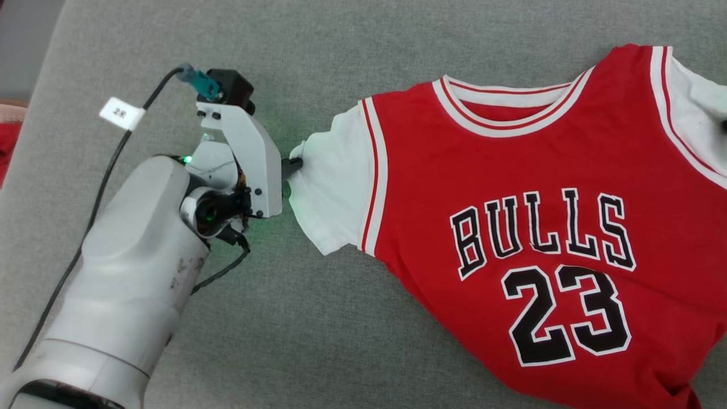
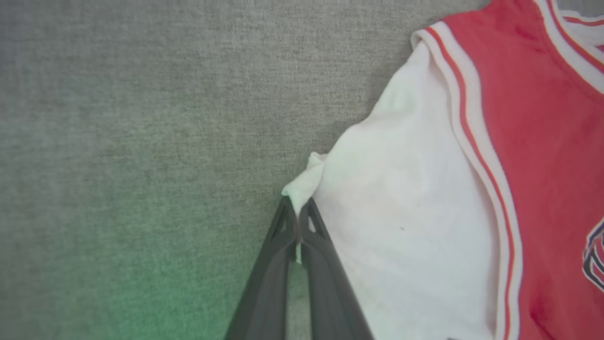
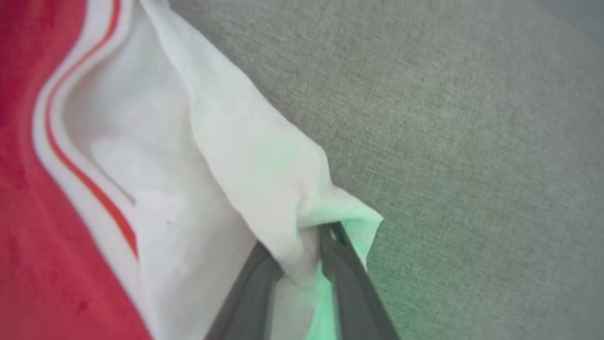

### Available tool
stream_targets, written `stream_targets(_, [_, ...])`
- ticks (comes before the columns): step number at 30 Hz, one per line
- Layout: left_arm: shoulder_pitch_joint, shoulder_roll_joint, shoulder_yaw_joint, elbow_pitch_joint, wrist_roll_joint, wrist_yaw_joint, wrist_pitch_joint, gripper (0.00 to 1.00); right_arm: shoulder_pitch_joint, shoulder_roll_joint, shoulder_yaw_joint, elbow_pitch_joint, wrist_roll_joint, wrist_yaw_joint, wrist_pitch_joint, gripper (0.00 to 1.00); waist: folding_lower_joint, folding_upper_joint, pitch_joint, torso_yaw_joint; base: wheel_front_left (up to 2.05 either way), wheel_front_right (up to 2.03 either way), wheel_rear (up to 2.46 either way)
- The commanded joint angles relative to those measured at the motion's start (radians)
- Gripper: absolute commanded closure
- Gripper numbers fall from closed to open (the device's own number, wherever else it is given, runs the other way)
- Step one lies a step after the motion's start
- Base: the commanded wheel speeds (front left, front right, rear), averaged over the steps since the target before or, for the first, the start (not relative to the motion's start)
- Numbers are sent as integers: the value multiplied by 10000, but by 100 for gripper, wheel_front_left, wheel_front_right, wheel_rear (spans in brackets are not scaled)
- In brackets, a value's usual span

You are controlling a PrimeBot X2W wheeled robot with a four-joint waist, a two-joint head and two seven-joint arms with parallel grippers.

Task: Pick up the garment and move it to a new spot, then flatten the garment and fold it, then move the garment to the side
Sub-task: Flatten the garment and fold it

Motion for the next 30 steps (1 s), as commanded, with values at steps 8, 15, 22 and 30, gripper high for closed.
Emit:
stream_targets(8, [-572, 278, -224, 658, -256, 22, -338, 100, -369, 717, -183, 628, 295, -8, -895, 100, 0, 0, -702, -255, 0, 0, 0])
stream_targets(15, [-1675, 599, -291, 936, -2, 21, -890, 100, -936, 1408, -332, 674, 663, -8, -2043, 100, 0, 0, -1891, -706, 0, 0, 0])
stream_targets(22, [-3035, 707, -282, 1518, 440, 157, -1467, 100, -1660, 2048, -59, 700, 816, -8, -3118, 100, 0, 0, -2814, -1215, 0, 0, 0])
stream_targets(30, [-4564, 715, -281, 2208, 920, 401, -2440, 100, -2638, 2539, -62, 1054, 609, -8, -5191, 100, 0, 0, -3482, -1697, 0, 0, 0])
